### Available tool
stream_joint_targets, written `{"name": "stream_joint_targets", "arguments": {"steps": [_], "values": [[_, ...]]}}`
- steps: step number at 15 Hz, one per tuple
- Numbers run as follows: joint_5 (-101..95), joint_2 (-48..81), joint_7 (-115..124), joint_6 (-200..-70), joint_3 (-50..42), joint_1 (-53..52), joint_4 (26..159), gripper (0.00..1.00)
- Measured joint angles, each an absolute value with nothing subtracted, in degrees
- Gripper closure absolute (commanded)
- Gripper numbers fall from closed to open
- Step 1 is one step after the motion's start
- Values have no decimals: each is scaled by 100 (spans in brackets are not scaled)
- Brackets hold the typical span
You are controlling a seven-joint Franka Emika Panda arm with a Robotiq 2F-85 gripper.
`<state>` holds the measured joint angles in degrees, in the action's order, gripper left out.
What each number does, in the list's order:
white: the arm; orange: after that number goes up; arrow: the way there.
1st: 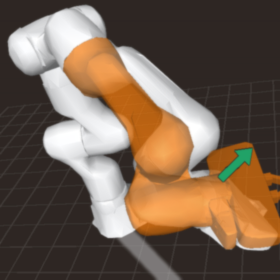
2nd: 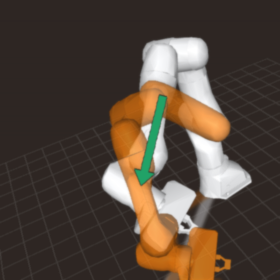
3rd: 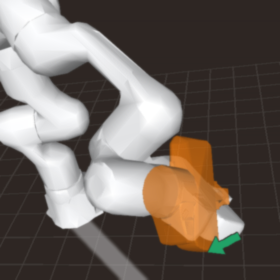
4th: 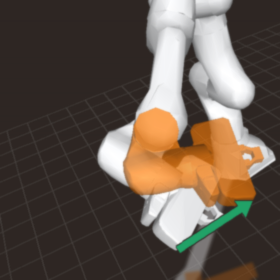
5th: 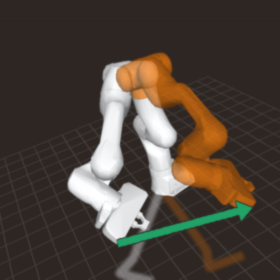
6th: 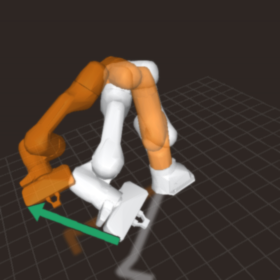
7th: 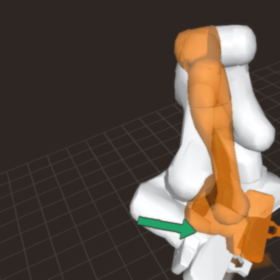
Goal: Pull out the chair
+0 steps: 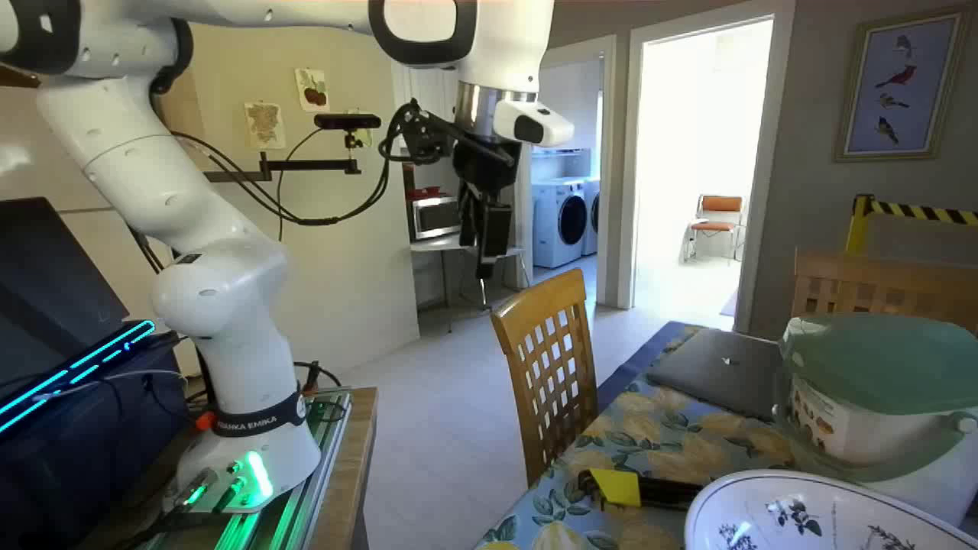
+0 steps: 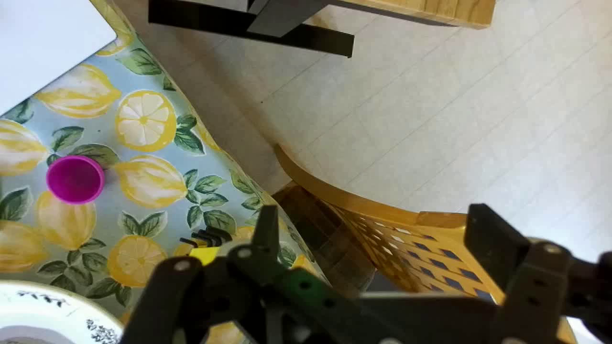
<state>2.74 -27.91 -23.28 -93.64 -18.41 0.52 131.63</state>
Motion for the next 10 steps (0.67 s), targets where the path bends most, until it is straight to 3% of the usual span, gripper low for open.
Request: {"name": "stream_joint_targets", "arguments": {"steps": [10], "values": [[274, -2797, -2353, -9367, -1655, 77, 13180, 0]]}}
